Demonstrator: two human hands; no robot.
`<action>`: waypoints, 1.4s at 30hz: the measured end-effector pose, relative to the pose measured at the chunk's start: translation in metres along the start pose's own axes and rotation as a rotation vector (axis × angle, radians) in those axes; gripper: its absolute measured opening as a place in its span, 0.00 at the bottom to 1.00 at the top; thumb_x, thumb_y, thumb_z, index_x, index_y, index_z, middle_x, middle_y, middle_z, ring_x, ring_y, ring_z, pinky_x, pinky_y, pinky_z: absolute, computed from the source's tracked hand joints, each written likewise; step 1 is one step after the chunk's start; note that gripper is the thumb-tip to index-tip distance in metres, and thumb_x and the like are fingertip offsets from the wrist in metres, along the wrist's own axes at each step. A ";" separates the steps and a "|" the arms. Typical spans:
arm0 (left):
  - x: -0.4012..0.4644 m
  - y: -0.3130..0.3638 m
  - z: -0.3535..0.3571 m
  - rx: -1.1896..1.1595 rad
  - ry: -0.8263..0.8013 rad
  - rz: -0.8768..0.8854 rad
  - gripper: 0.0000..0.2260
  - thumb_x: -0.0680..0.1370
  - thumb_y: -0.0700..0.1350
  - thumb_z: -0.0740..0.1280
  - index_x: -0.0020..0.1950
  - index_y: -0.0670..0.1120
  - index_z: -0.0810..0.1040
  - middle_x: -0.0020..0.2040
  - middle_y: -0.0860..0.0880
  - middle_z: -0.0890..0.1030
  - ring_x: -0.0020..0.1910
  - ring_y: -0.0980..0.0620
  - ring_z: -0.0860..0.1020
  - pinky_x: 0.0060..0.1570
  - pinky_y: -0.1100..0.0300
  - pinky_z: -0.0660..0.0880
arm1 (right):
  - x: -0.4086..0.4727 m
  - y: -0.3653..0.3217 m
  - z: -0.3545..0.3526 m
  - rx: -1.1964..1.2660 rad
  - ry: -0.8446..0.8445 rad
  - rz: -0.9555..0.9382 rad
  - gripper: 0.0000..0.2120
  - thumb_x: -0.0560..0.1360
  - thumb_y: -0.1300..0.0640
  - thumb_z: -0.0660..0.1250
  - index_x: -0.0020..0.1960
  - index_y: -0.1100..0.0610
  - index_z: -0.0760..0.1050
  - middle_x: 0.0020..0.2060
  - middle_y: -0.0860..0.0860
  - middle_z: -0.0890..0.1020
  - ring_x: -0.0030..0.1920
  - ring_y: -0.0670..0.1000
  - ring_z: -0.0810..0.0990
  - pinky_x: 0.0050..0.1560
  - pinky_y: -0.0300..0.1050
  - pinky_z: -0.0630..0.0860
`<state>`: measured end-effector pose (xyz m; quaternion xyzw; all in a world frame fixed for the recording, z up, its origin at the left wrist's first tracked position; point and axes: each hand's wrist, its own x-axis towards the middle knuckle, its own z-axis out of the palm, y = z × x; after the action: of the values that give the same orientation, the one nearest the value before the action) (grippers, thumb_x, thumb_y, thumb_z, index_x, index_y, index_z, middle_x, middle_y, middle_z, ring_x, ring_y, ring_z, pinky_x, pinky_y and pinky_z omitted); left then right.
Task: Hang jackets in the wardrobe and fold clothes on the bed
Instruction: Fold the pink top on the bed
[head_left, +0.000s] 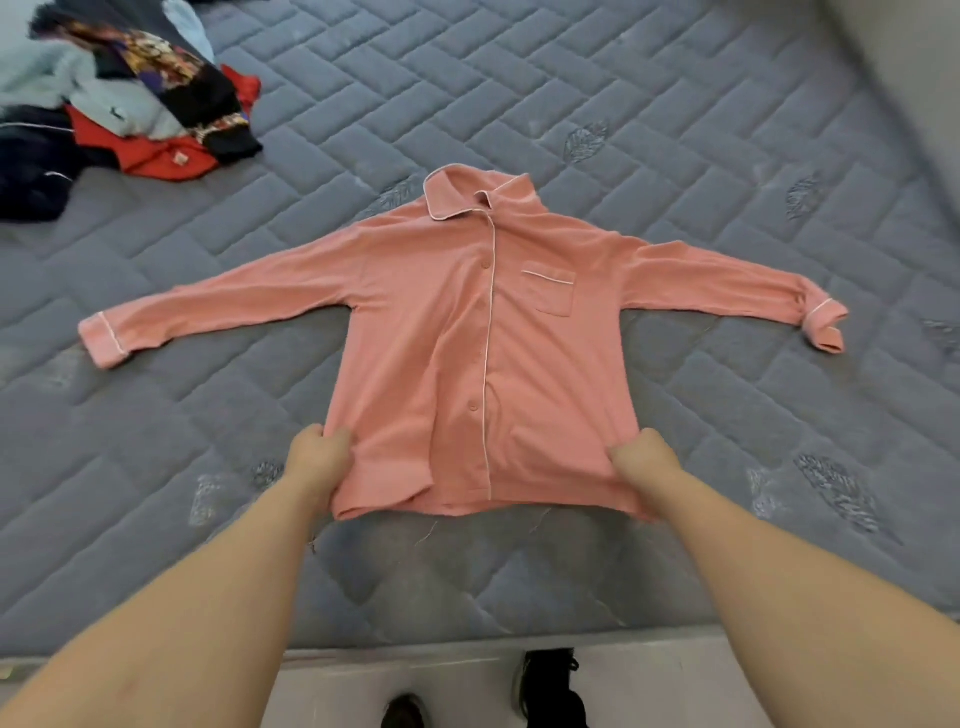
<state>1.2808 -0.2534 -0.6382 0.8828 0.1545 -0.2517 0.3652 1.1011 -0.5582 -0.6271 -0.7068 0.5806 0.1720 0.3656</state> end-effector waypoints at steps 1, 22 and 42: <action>-0.002 -0.001 -0.013 0.038 -0.007 0.003 0.07 0.76 0.42 0.64 0.49 0.39 0.75 0.49 0.37 0.78 0.45 0.39 0.77 0.44 0.49 0.75 | -0.006 0.002 -0.009 -0.072 0.012 0.011 0.19 0.77 0.61 0.63 0.66 0.67 0.67 0.65 0.64 0.74 0.64 0.64 0.75 0.57 0.50 0.72; 0.099 0.076 0.132 0.761 -0.196 0.501 0.30 0.81 0.56 0.51 0.80 0.50 0.43 0.80 0.50 0.42 0.78 0.46 0.40 0.75 0.41 0.43 | 0.108 -0.137 0.086 -0.536 0.040 -0.553 0.32 0.81 0.45 0.52 0.80 0.54 0.44 0.79 0.54 0.43 0.79 0.55 0.42 0.76 0.55 0.38; 0.304 0.250 0.201 0.697 0.291 0.789 0.33 0.75 0.60 0.54 0.73 0.39 0.66 0.66 0.38 0.68 0.66 0.39 0.63 0.70 0.40 0.54 | 0.338 -0.310 0.074 -0.234 0.681 -0.803 0.24 0.77 0.41 0.57 0.61 0.58 0.74 0.69 0.55 0.72 0.73 0.59 0.66 0.74 0.60 0.54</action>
<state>1.5791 -0.5428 -0.7879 0.9683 -0.2319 -0.0071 0.0925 1.4983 -0.7217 -0.8043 -0.9250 0.3273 -0.1567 0.1125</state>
